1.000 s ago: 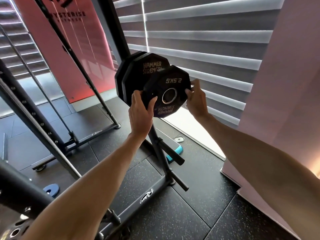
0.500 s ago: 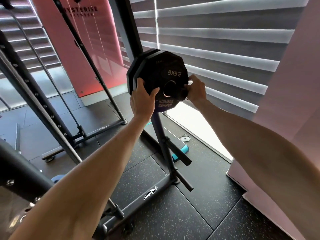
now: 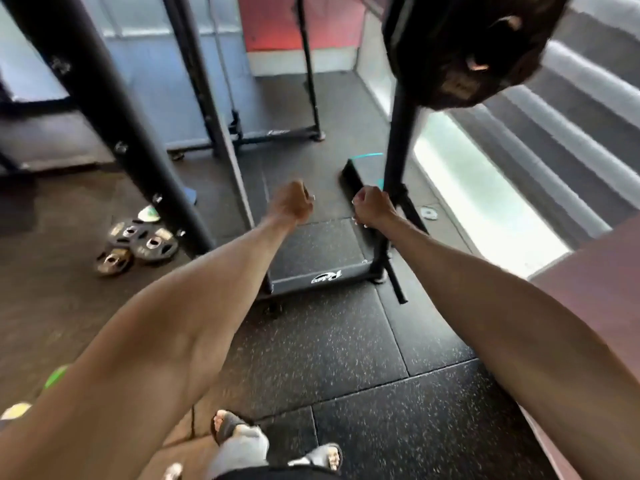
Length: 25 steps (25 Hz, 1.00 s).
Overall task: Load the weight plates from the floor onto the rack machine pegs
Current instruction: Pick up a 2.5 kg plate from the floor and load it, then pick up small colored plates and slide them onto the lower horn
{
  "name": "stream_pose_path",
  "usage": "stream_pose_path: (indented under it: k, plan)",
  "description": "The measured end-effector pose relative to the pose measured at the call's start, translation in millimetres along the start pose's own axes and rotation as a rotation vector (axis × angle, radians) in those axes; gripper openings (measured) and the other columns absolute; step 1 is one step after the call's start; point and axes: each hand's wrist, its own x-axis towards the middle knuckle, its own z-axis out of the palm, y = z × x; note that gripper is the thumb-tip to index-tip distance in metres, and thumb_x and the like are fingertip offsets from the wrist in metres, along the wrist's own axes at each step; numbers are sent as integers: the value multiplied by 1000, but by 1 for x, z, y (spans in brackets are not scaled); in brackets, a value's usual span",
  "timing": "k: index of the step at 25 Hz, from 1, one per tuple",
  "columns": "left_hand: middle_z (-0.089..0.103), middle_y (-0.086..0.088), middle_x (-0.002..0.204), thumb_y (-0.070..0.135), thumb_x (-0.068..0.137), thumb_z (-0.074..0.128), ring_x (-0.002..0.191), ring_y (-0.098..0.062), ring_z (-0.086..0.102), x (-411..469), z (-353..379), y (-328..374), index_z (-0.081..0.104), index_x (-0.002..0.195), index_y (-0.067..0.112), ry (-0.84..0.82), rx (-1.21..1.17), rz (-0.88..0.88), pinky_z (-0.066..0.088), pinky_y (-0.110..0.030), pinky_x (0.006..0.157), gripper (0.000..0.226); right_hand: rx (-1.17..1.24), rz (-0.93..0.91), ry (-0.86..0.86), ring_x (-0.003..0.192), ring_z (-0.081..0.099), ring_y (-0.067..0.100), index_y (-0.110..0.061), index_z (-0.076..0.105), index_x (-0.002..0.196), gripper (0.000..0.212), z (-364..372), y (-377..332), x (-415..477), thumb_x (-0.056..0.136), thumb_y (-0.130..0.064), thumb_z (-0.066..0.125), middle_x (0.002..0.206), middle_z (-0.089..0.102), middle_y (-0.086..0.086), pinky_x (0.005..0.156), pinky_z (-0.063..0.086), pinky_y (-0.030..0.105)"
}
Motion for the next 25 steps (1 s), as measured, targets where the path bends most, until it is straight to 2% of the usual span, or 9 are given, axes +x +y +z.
stream_pose_path:
  k: [3, 6, 10, 16, 21, 25]
  plan:
    - [73, -20, 102, 24, 92, 59, 95, -34, 70, -41, -1, -111, 68, 99, 5, -89, -48, -254, 57, -38, 83, 22, -98, -91, -274, 91, 69, 42, -13, 65, 86, 27, 97, -36, -27, 81, -27, 43, 88, 70, 18, 82, 58, 51]
    - [74, -20, 95, 22, 90, 59, 87, -34, 73, -103, -7, -212, 68, 94, 5, -172, -114, -493, 60, -44, 76, 20, -239, -263, -509, 91, 69, 34, -12, 68, 90, 20, 186, -86, -79, 89, -17, 48, 91, 71, 16, 83, 57, 42]
    - [74, -23, 84, 16, 88, 53, 71, -35, 74, -188, -37, -322, 67, 91, -3, -121, -213, -731, 61, -48, 65, 24, -412, -535, -758, 92, 69, 35, -17, 64, 88, 17, 296, -165, -157, 91, -19, 47, 96, 73, 19, 86, 56, 41]
    - [74, -20, 92, 20, 95, 51, 80, -35, 74, -302, -90, -454, 66, 102, -3, 64, -368, -1027, 61, -46, 68, 28, -622, -856, -990, 104, 65, 33, -10, 65, 102, 22, 435, -269, -264, 96, -18, 46, 107, 72, 17, 90, 51, 38]
    - [72, -20, 94, 20, 96, 49, 85, -33, 72, -388, -95, -544, 65, 102, -3, 187, -538, -1285, 60, -41, 75, 29, -772, -1052, -1139, 111, 59, 35, -7, 61, 113, 25, 528, -309, -332, 100, -20, 46, 116, 67, 18, 87, 46, 38]
    - [72, -21, 95, 20, 97, 48, 88, -32, 72, -408, -94, -593, 65, 94, 0, 266, -637, -1377, 58, -40, 79, 27, -900, -1176, -1219, 117, 56, 38, -3, 60, 116, 26, 596, -337, -357, 100, -19, 45, 120, 64, 22, 91, 45, 39]
